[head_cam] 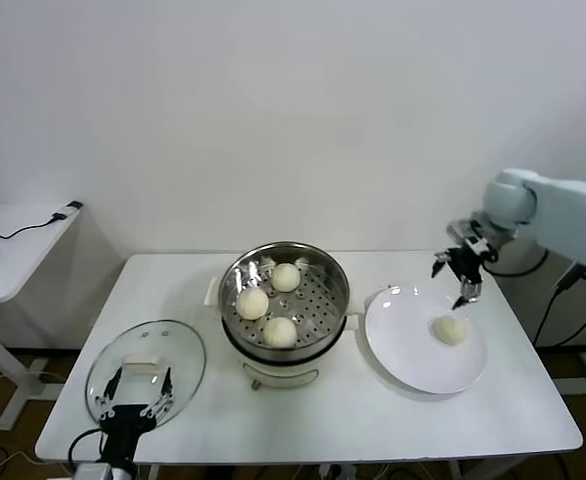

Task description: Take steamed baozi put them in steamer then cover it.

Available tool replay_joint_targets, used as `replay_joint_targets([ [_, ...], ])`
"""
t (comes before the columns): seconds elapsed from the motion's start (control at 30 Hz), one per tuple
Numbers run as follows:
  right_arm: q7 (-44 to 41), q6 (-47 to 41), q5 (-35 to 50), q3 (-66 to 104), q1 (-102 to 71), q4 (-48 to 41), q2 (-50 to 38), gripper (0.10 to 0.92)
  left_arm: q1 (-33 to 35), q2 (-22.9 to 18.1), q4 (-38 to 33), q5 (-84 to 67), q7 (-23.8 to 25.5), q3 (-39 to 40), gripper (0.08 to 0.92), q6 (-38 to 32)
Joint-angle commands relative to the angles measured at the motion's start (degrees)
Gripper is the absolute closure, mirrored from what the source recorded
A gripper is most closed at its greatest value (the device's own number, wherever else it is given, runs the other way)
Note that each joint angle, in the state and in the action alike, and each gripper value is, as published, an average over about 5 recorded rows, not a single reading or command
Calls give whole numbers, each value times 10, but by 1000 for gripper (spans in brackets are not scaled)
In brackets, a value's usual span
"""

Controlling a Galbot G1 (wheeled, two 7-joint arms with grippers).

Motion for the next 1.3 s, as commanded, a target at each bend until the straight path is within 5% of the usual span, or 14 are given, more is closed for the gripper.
replay_joint_targets([
  [0.03,7,-43,-77,140,-177,-115,-11,203,5,-1,2,1,0,-2,177,0],
  [0.83,29,-52,-134,243,-269,-186,63,208,7,-1,9,5,0,-1,177,2],
  [1.1,20,-59,-123,226,-237,-145,45,374,8,0,5,7,0,2,177,4],
  [1.3,17,-69,-51,120,-104,-69,26,405,10,1,0,13,0,5,177,4],
])
